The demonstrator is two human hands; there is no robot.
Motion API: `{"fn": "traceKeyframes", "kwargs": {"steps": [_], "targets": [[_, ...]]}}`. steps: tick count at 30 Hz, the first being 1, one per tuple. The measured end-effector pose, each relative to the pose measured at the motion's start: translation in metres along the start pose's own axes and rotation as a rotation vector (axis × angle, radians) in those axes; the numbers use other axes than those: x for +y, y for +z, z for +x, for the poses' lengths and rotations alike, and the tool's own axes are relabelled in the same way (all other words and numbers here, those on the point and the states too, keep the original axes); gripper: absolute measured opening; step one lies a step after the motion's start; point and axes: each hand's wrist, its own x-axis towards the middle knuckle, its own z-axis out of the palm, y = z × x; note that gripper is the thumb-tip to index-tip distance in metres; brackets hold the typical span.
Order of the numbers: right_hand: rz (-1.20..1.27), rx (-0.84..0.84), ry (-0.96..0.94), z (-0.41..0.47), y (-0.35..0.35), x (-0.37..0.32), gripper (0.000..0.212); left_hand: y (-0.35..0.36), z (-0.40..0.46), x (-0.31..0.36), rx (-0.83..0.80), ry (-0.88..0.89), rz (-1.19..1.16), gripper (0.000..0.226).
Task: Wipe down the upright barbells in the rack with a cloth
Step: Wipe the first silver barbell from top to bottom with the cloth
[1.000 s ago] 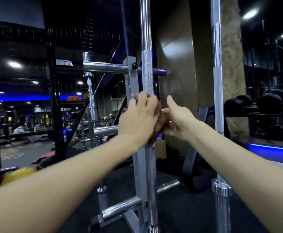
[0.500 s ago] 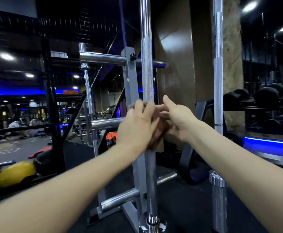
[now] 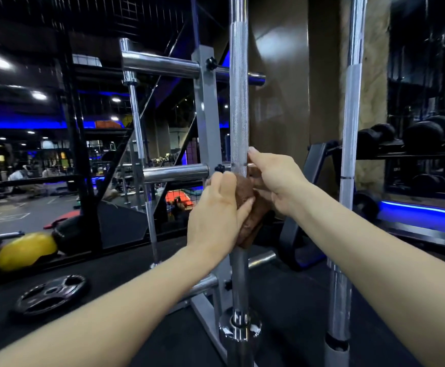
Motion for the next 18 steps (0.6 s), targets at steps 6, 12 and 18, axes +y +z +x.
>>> {"fn": "traceKeyframes", "kwargs": {"steps": [6, 12, 18], "targets": [[0.012, -0.009, 0.037, -0.011, 0.002, 0.01, 0.023, -0.002, -0.003, -0.011, -0.019, 0.023, -0.037, 0.041], [0.091, 0.015, 0.064, -0.003, -0.001, 0.005, 0.023, -0.004, 0.033, 0.003, 0.059, 0.037, 0.056, 0.048], [-0.004, -0.018, 0.058, -0.012, -0.005, 0.013, 0.021, 0.015, -0.03, -0.011, -0.109, 0.087, 0.149, 0.049]]}}
